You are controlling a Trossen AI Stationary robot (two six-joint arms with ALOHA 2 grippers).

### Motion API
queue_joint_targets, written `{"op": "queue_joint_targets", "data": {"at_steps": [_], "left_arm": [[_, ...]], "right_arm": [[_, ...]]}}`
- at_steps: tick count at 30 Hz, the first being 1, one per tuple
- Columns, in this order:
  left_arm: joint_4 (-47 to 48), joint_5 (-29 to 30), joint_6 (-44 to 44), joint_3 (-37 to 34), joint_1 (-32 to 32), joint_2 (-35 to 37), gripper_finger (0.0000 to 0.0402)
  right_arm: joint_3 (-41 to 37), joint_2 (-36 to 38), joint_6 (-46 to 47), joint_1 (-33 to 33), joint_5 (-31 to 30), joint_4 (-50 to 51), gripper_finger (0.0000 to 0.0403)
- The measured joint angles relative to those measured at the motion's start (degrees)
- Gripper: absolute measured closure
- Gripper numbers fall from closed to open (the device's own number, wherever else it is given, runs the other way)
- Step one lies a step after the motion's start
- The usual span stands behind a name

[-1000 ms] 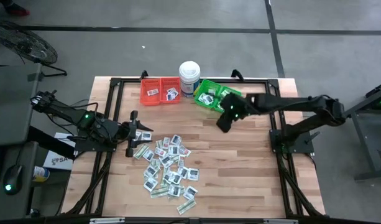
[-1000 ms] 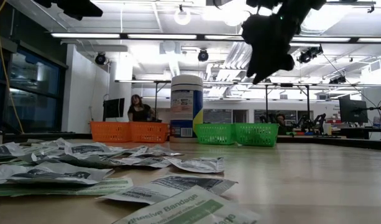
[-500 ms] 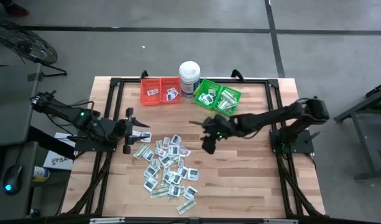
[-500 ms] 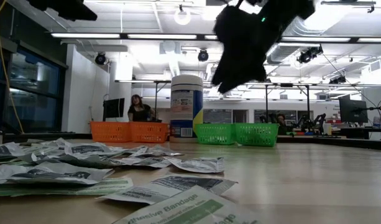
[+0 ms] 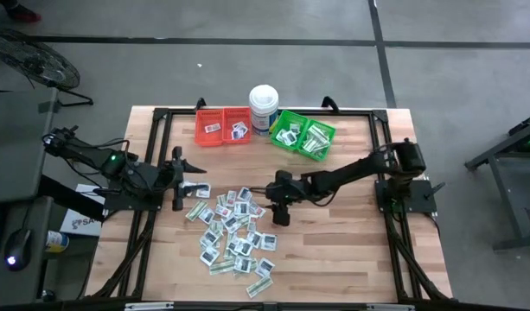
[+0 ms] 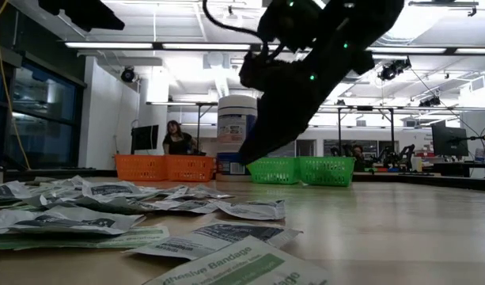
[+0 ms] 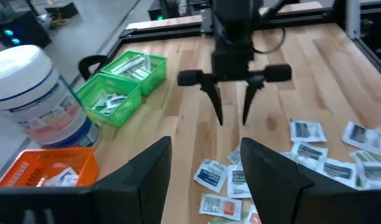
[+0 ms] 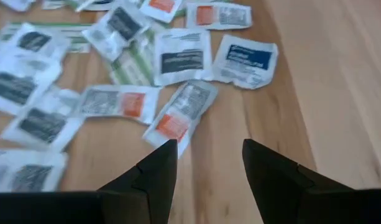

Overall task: Pick & Place First Aid Supplies
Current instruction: Put the blue alcohol pad into the right orange bin

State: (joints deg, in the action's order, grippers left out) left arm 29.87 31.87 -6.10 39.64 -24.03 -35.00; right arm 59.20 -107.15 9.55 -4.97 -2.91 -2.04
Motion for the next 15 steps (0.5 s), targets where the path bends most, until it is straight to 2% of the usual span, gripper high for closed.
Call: {"op": "queue_joint_targets", "data": {"at_steps": [5,10,15], "left_arm": [[0.18,2.07,-1.74,0.00,0.00,0.00,0.0213],[0.31,3.07,-2.80,0.00,0.00,0.00,0.0213],[0.33,3.72,-3.22,0.00,0.00,0.00,0.0213]], "right_arm": [[0.00,-1.96,3.23,2.02,-0.22,-5.52,0.0227],[0.00,-2.59,-1.94,3.07,0.52,-10.31,0.0227],[0.00,-2.59,-0.71,5.83,2.14,-11.54,0.0227]]}}
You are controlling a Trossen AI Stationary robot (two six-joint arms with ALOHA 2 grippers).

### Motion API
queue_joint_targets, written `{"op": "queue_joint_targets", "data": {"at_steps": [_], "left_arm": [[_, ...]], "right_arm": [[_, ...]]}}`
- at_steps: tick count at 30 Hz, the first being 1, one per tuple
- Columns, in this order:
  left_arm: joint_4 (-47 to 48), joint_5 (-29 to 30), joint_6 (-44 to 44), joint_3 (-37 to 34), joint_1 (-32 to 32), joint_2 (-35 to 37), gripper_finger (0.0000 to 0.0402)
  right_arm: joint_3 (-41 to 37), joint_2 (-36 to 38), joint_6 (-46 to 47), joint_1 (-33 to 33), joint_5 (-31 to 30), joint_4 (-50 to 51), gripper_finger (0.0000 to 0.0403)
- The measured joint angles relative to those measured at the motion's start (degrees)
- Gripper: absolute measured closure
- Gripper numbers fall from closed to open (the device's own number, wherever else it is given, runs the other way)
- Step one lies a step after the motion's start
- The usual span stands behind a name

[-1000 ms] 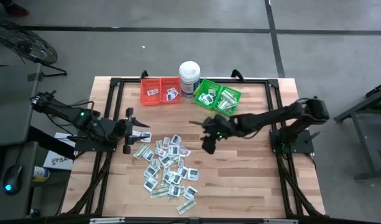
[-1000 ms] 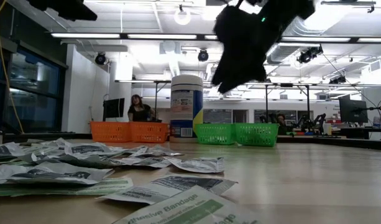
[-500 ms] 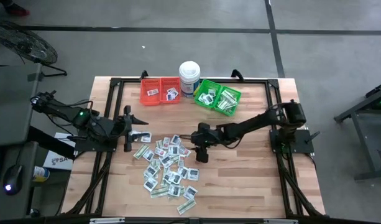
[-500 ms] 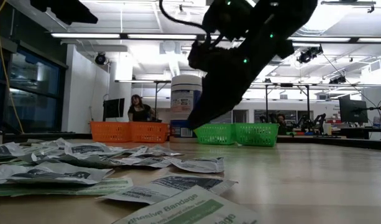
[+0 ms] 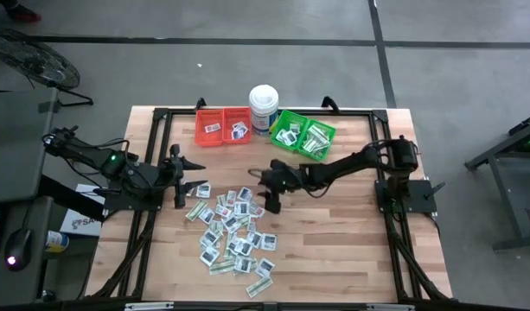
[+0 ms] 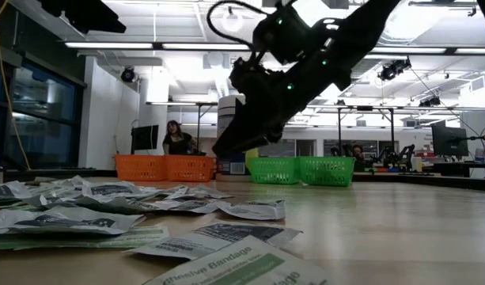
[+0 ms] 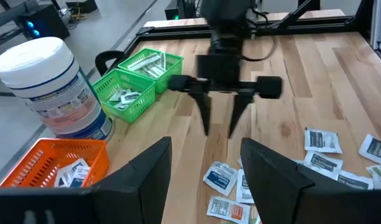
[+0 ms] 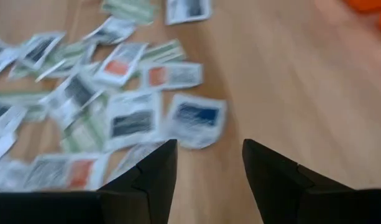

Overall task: Pick & Place First Aid Supplies
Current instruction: Put the blue alcohol pad into the right orange bin

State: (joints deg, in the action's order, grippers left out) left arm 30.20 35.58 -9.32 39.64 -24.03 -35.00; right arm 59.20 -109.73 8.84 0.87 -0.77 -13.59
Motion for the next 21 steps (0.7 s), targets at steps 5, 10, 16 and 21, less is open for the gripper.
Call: {"op": "queue_joint_targets", "data": {"at_steps": [5,10,16,21], "left_arm": [[0.01,1.56,-0.01,0.00,0.00,0.00,0.0213],[0.00,2.06,-0.21,0.00,0.01,0.02,0.0213],[0.03,2.06,-0.55,0.00,0.00,0.00,0.0213],[0.39,2.04,-0.54,0.04,0.00,0.02,0.0213]], "right_arm": [[2.70,-1.88,0.09,0.62,0.24,1.09,0.0227],[11.49,-6.84,-1.45,1.03,1.32,9.62,0.0227],[20.29,-10.64,-8.05,1.97,4.48,21.83,0.0227],[26.48,-12.81,-12.83,2.25,6.58,28.69,0.0227]]}}
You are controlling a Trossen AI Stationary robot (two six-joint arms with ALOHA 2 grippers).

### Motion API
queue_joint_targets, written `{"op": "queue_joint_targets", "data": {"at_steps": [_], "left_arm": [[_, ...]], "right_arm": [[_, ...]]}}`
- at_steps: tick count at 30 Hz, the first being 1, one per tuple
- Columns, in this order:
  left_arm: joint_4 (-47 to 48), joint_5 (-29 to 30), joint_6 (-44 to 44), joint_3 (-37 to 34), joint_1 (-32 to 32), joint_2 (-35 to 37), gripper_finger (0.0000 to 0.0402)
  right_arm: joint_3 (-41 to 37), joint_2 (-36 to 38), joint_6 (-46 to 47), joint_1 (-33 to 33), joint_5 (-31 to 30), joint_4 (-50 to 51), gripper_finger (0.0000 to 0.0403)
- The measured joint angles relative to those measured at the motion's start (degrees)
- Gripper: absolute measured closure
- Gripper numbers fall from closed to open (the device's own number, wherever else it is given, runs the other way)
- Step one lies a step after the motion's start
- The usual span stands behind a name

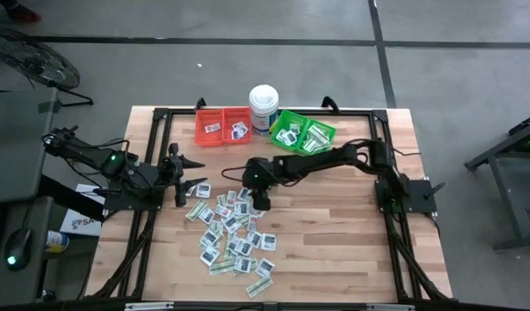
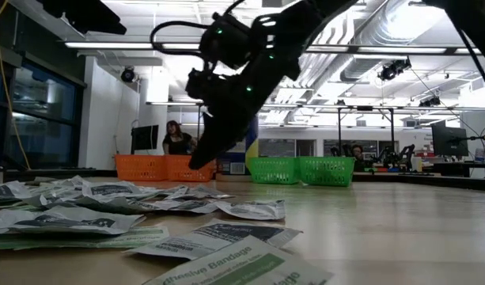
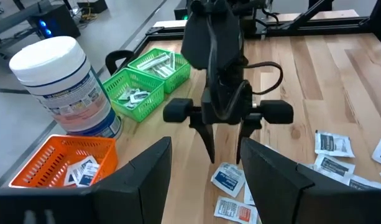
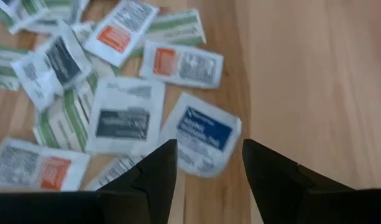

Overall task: Pick & Place First Aid Supplies
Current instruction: Put the blue alcohol pad into the right orange bin

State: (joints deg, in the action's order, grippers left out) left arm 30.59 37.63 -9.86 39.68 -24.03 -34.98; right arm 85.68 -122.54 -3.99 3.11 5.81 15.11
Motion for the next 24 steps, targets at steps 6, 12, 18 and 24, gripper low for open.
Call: {"op": "queue_joint_targets", "data": {"at_steps": [6,12,18,24], "left_arm": [[1.05,-0.41,-0.08,0.05,0.00,-0.01,0.0213],[1.46,-1.33,-0.49,0.05,0.00,0.00,0.0213],[2.61,-1.94,-0.94,0.05,0.00,0.00,0.0213],[2.68,-2.73,-0.95,0.05,0.00,0.00,0.0213]], "right_arm": [[6.56,-5.54,-0.52,-0.21,0.19,5.09,0.0227],[11.16,-9.41,0.05,-0.24,-2.43,7.99,0.0227],[9.88,-9.61,0.17,-0.50,-5.40,9.88,0.0227],[3.61,-8.62,2.81,-0.52,-6.95,11.75,0.0235]]}}
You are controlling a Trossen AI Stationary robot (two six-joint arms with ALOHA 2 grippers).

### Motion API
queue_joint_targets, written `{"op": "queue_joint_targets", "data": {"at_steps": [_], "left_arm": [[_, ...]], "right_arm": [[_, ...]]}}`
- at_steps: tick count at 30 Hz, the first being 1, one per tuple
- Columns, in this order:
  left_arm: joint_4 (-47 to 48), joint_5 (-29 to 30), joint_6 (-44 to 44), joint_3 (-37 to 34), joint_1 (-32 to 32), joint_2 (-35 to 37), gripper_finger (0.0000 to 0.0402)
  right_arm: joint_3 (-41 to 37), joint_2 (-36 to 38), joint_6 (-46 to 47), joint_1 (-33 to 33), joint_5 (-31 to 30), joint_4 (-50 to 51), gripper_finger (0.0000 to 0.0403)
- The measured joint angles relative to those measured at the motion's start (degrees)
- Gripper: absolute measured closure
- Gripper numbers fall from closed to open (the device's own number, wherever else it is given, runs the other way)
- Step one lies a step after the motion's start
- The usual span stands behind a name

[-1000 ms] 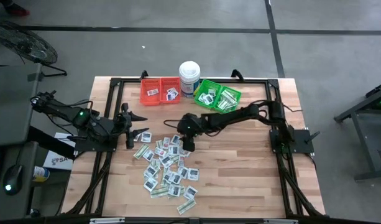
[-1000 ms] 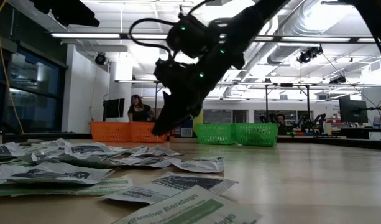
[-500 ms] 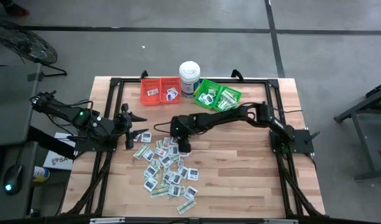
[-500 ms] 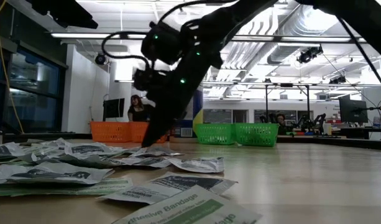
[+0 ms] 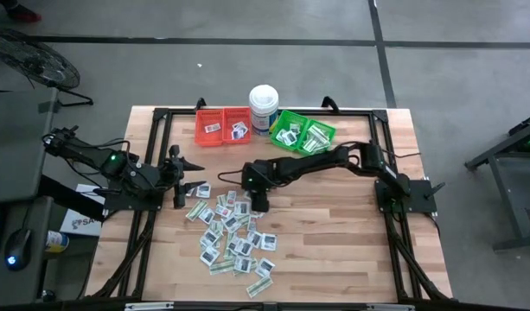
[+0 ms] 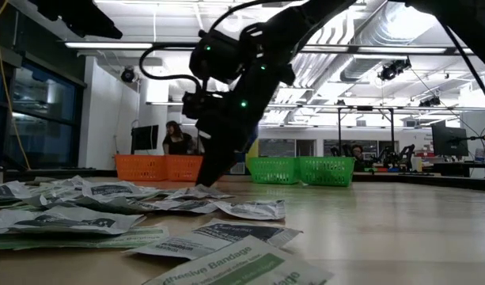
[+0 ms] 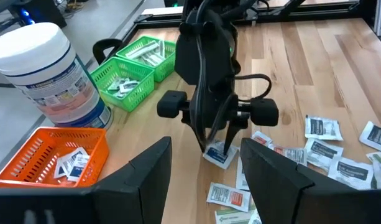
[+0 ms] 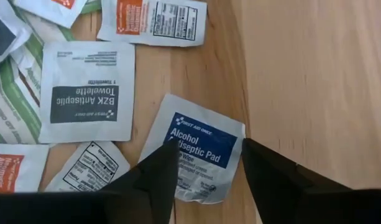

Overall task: Pick & Place First Aid Supplies
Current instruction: Put the blue alcohol pad into the right orange bin

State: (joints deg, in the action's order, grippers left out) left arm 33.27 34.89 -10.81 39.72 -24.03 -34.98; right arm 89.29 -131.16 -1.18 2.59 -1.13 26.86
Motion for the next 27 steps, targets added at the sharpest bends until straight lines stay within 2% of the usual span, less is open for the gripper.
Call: {"op": "queue_joint_targets", "data": {"at_steps": [4,15,20,27], "left_arm": [[-0.02,-0.01,0.00,0.00,0.00,0.00,0.0213],[0.33,-0.07,0.00,0.00,0.00,0.00,0.0213],[0.33,-0.96,-0.02,-0.04,0.00,-0.02,0.0213],[0.30,-0.94,-0.15,-0.07,0.00,-0.02,0.0213]], "right_arm": [[-2.41,0.31,2.12,-0.38,-0.01,-2.96,0.0264],[-2.19,0.67,6.01,-1.36,-1.59,-3.70,0.0355],[-2.59,3.28,6.39,-1.35,-1.91,-2.95,0.0390],[-3.25,7.99,7.65,-1.13,-2.55,-0.11,0.0401]]}}
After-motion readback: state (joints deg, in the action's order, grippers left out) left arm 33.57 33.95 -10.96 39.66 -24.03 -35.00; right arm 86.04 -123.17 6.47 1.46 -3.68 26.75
